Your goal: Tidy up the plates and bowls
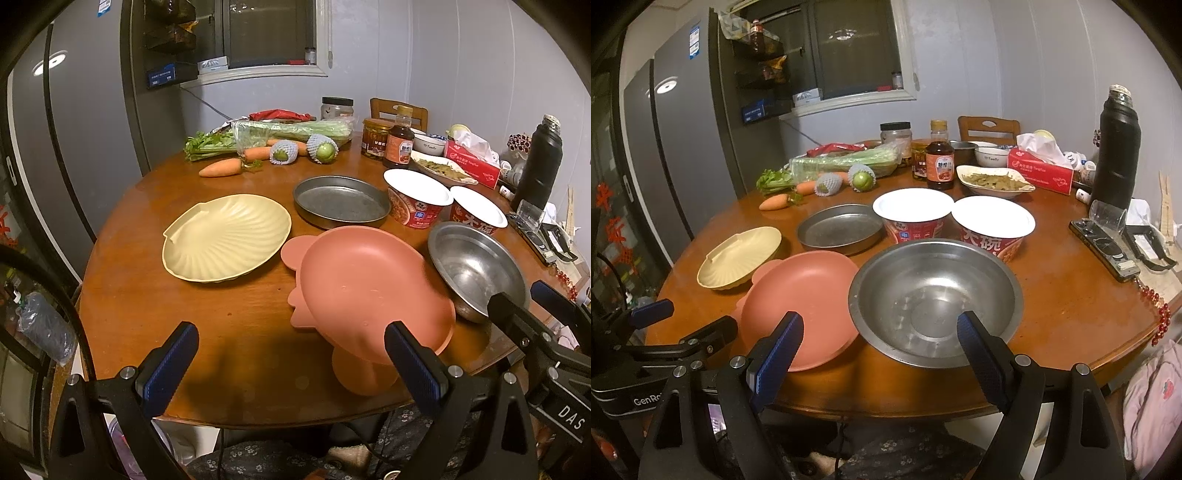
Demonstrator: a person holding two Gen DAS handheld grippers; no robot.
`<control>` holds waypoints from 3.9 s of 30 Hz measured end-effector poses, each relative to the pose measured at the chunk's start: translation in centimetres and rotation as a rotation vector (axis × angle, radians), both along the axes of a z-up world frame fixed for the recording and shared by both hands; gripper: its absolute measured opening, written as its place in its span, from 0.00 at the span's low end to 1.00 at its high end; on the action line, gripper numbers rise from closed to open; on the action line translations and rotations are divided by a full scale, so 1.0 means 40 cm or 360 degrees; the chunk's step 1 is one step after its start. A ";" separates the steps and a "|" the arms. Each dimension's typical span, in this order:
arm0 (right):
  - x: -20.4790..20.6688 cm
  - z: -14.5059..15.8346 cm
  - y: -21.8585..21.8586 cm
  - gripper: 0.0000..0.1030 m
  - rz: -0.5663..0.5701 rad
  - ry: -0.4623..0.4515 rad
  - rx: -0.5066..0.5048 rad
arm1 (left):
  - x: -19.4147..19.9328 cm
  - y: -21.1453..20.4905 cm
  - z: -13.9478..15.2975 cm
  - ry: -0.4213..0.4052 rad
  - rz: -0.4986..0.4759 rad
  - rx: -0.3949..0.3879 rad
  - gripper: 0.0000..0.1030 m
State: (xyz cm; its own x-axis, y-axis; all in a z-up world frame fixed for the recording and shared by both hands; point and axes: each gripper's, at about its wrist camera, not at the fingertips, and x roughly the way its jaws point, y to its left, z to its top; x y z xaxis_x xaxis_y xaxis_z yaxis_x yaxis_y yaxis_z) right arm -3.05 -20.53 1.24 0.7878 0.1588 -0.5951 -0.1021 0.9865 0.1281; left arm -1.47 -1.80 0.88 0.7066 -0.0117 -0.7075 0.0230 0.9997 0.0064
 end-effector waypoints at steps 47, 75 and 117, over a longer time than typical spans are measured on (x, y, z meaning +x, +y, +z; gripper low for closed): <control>0.333 0.026 0.352 0.84 0.0446 0.0170 -0.0063 | 0.175 0.327 -0.048 0.0096 0.0318 -0.0269 0.98; 0.480 -0.073 0.418 0.51 0.0641 0.0511 0.0009 | 0.275 0.304 -0.099 0.0320 0.0244 -0.0415 0.44; 0.384 -0.049 0.505 0.48 0.0780 0.0451 -0.0016 | 0.386 0.400 -0.107 0.0302 0.0326 -0.0262 0.39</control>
